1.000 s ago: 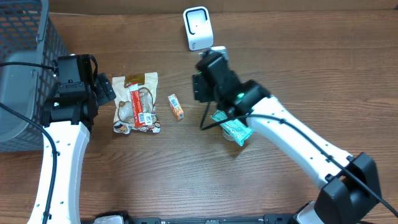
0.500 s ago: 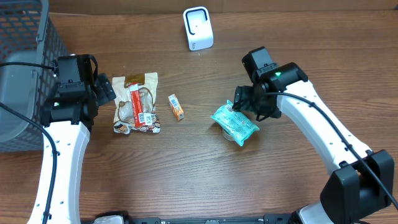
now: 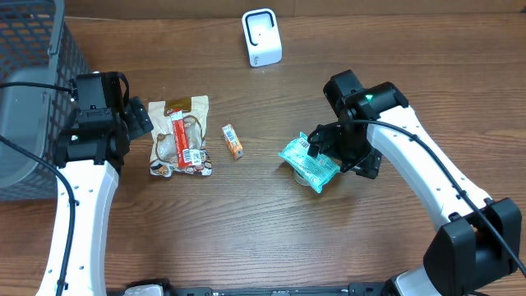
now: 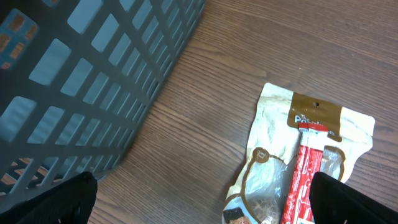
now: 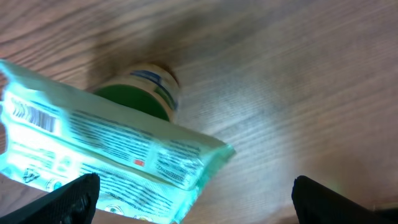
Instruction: Scan the item barcode
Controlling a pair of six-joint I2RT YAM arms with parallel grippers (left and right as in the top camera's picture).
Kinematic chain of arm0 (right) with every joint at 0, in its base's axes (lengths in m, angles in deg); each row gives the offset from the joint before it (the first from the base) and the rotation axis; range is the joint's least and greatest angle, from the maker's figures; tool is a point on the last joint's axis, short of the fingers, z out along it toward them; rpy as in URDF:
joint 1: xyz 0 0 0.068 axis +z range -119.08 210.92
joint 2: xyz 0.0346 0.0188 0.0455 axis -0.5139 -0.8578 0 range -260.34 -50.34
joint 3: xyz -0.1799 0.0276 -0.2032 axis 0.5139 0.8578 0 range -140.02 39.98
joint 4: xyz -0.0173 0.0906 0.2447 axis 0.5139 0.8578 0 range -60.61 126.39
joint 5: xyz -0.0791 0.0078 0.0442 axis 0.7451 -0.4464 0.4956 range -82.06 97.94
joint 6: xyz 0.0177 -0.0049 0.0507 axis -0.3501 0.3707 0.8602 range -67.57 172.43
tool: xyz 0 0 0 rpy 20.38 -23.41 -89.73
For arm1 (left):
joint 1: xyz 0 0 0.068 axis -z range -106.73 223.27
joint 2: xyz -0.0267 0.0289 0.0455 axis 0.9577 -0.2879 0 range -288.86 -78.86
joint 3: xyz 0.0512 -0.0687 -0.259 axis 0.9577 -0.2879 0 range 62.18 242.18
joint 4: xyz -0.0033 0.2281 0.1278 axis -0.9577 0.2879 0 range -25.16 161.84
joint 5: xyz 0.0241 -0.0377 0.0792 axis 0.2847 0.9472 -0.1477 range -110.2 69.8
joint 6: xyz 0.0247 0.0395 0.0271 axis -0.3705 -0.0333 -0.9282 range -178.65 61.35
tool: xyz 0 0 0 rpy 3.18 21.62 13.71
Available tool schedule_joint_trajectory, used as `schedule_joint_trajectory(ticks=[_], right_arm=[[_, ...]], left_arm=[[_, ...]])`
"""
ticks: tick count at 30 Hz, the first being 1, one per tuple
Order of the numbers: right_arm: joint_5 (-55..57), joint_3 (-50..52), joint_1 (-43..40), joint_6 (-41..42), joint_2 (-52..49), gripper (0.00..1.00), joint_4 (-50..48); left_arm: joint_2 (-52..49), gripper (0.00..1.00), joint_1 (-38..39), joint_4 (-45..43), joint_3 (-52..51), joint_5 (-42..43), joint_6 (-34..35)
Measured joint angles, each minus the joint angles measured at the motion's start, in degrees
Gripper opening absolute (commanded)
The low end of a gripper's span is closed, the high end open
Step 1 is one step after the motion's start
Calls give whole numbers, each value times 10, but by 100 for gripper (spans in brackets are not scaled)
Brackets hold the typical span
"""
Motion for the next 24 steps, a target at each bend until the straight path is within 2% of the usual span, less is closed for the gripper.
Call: schedule_joint_trajectory(ticks=[5, 11, 13, 16, 20, 23, 24], right_arm=[[0, 6, 8, 65, 0, 93, -13], [-4, 51, 27, 109, 1, 73, -71], [-9, 65, 27, 118, 8, 57, -94], [-20, 88, 27, 129, 22, 27, -128], [-21, 94, 26, 135, 30, 22, -134], [-19, 94, 26, 136, 30, 4, -132], [-19, 92, 26, 135, 31, 4, -130]], left_arm=[[0, 100, 0, 0, 0, 0, 0], [0, 100, 0, 0, 0, 0, 0], [0, 100, 0, 0, 0, 0, 0], [0, 100, 0, 0, 0, 0, 0], [0, 100, 0, 0, 0, 0, 0], [0, 100, 0, 0, 0, 0, 0], [0, 100, 0, 0, 0, 0, 0]])
